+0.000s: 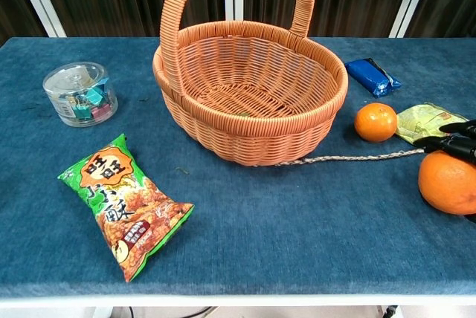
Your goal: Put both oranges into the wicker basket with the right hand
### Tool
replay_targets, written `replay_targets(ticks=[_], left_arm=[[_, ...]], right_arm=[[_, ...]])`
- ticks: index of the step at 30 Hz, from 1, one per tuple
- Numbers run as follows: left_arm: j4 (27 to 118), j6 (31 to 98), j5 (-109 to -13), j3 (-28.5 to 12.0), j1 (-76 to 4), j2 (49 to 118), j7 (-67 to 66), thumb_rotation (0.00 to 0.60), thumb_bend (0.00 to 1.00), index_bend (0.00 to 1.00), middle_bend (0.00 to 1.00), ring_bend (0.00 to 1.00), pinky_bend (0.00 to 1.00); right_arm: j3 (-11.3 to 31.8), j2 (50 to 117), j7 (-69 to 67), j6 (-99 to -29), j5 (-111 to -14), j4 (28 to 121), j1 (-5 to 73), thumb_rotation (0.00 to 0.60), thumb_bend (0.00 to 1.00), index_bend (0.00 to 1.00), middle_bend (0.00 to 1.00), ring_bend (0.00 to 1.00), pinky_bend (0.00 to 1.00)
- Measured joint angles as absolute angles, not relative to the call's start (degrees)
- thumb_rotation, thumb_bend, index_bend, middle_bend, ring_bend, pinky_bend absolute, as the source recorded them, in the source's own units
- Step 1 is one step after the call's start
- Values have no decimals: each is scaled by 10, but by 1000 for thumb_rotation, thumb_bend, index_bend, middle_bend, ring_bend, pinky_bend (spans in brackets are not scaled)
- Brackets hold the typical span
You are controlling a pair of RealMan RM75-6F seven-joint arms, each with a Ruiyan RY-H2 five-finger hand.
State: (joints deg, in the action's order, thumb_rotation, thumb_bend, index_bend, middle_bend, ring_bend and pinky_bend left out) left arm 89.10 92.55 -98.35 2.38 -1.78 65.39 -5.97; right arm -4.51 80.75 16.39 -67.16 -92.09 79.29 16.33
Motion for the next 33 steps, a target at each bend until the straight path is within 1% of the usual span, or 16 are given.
replay_targets(ticks=[1,3,11,17,21,24,27,29,33], left_arm=[[891,926,-984,24,-18,654,-60,600,128,102,25,0,117],[891,926,-984,24,-18,654,-60,600,128,101,25,0,117],[890,929,-987,25,-16,653,-58,600,128,102,25,0,117],[890,931,-988,25,-15,653,-56,600,128,102,25,0,117],[890,930,-986,25,-16,653,-56,600,128,102,25,0,117],[890,930,-985,24,-16,652,-54,600,128,101,26,0,117],[890,928,-980,23,-16,652,-52,600,128,101,25,0,117],[890,927,-979,22,-17,651,-50,600,128,101,25,0,117],[889,927,-974,20,-17,649,-43,600,128,102,25,0,117]], right_arm=[[-46,808,163,-672,-922,792,164,600,318,292,228,113,227],[-46,808,162,-676,-925,790,163,600,320,311,236,137,258],[-44,790,149,-722,-947,807,157,600,320,315,226,138,262],[-31,749,160,-762,-974,877,159,600,319,315,219,133,262],[-9,724,202,-771,-989,953,172,600,319,315,209,132,262],[15,716,251,-758,-989,1005,193,600,320,315,206,132,261],[43,721,303,-723,-973,1035,221,600,319,316,206,132,259],[58,728,332,-696,-951,1047,238,600,318,316,206,131,257],[92,758,401,-639,-871,1063,279,600,327,322,207,127,254]])
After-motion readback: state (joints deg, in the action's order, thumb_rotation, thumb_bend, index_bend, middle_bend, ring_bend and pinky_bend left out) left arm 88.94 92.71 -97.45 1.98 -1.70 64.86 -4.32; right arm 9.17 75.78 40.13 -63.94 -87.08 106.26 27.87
